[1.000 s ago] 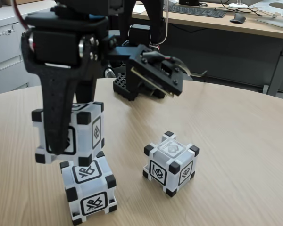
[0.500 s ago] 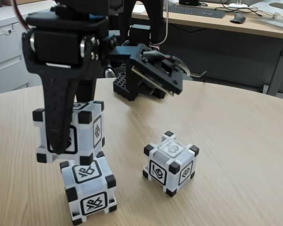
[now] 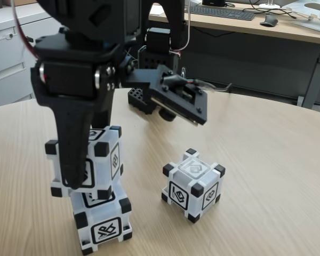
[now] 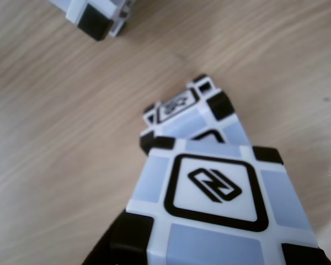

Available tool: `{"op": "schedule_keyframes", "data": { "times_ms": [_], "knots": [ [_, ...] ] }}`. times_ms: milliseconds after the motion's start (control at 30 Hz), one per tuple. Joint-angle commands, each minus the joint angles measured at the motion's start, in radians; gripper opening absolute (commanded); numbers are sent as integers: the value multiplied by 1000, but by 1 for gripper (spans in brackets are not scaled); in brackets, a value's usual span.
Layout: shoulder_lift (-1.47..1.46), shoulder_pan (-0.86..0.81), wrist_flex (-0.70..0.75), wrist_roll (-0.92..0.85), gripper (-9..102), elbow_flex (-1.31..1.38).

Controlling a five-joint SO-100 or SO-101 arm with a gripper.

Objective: Stack cubes from left to right.

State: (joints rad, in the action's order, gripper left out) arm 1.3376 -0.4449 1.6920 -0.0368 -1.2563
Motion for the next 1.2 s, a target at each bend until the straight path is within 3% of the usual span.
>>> {"op": "schedule_keyframes", "data": {
  "times_ms": [0, 67, 200, 867, 1167],
  "knots": [
    [9, 38, -9, 0, 0, 52],
    [9, 41, -9, 2, 3, 52],
    [11, 41, -9, -12, 24, 46],
    [26, 43, 6, -78, 39, 38],
    [29, 153, 9, -78, 41, 37]
  ]
}}
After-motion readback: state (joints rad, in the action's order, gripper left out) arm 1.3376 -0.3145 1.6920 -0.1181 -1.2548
